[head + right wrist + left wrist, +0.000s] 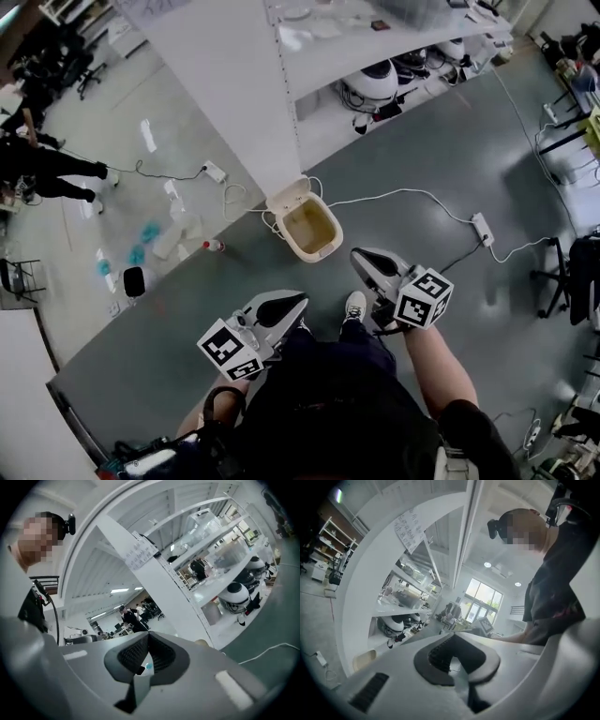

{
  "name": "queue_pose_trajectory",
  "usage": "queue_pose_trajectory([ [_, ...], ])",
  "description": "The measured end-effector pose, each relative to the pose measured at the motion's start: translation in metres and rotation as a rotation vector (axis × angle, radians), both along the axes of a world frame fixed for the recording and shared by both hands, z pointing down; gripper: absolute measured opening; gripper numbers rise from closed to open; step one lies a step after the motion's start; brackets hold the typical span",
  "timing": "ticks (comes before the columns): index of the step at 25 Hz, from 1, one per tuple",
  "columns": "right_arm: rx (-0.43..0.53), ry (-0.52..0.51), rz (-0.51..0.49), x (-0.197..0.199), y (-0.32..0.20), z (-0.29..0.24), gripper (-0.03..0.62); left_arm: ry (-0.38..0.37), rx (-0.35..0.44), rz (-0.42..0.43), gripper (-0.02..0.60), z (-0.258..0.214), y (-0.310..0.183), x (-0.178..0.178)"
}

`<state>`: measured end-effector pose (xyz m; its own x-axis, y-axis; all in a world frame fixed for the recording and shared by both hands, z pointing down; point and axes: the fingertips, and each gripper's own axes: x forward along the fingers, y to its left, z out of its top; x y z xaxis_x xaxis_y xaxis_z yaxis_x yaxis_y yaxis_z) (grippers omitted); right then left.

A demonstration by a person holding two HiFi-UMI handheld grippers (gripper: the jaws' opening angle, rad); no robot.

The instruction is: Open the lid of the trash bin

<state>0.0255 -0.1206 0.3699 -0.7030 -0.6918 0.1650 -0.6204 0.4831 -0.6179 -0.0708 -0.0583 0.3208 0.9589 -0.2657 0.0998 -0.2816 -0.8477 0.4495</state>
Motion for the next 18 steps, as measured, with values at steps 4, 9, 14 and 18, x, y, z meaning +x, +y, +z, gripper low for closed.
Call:
queue_pose_trajectory([
  [4, 0.075, -0.016, -0.014, -0.006, 0.028, -0.060, 0.008, 0.024, 0.021, -0.020, 0.004, -0.030, 0.007, -0.003],
  [9, 0.177, -0.013, -0.010, -0.002, 0.049, -0.120, 0.008, 0.048, 0.040, -0.031, 0.005, -0.060, 0.011, 0.000],
  [14, 0.262, 0.047, 0.014, 0.001, 0.067, -0.154, 0.008, 0.073, 0.061, -0.023, 0.005, -0.082, 0.007, 0.005],
  [18, 0.290, 0.081, 0.028, 0.001, 0.077, -0.159, 0.008, 0.091, 0.063, -0.021, 0.004, -0.090, 0.006, 0.009],
])
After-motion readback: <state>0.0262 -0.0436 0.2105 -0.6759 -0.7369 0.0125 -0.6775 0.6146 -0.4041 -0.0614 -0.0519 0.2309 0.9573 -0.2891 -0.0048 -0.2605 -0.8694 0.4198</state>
